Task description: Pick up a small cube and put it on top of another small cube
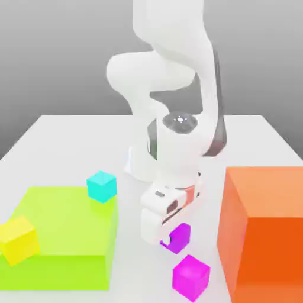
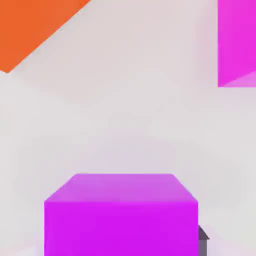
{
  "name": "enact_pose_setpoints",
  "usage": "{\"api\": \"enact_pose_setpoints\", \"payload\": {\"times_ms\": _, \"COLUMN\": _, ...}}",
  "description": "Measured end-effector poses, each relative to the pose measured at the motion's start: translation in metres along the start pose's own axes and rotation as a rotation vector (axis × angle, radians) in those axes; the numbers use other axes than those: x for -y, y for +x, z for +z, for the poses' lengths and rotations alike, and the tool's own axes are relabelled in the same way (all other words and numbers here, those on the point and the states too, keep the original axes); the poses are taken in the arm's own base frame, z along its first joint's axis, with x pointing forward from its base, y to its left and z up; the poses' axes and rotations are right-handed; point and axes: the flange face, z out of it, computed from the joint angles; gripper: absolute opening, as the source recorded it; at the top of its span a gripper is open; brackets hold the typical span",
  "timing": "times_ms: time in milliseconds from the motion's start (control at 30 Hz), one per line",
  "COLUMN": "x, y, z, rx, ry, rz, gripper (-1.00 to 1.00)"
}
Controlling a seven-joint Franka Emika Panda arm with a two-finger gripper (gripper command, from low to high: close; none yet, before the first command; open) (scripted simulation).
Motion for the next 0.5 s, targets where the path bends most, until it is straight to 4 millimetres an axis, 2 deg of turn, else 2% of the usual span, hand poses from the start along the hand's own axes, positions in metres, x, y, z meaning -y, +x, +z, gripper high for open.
{"api": "enact_pose_setpoints", "payload": {"times_ms": 167, "x": -0.001, "y": 0.001, "z": -0.039, "rx": 0.000, "ry": 0.000, "rz": 0.010, "gripper": -1.00}}
{"api": "enact_pose_setpoints", "payload": {"times_ms": 200, "x": -0.009, "y": 0.009, "z": -0.046, "rx": 0.001, "ry": 0.000, "rz": 0.060, "gripper": -1.00}}
{"api": "enact_pose_setpoints", "payload": {"times_ms": 367, "x": -0.085, "y": 0.061, "z": -0.081, "rx": 0.001, "ry": 0.001, "rz": 0.412, "gripper": -1.00}}
{"api": "enact_pose_setpoints", "payload": {"times_ms": 500, "x": -0.154, "y": 0.091, "z": -0.115, "rx": 0.001, "ry": 0.002, "rz": 0.691, "gripper": -1.00}}
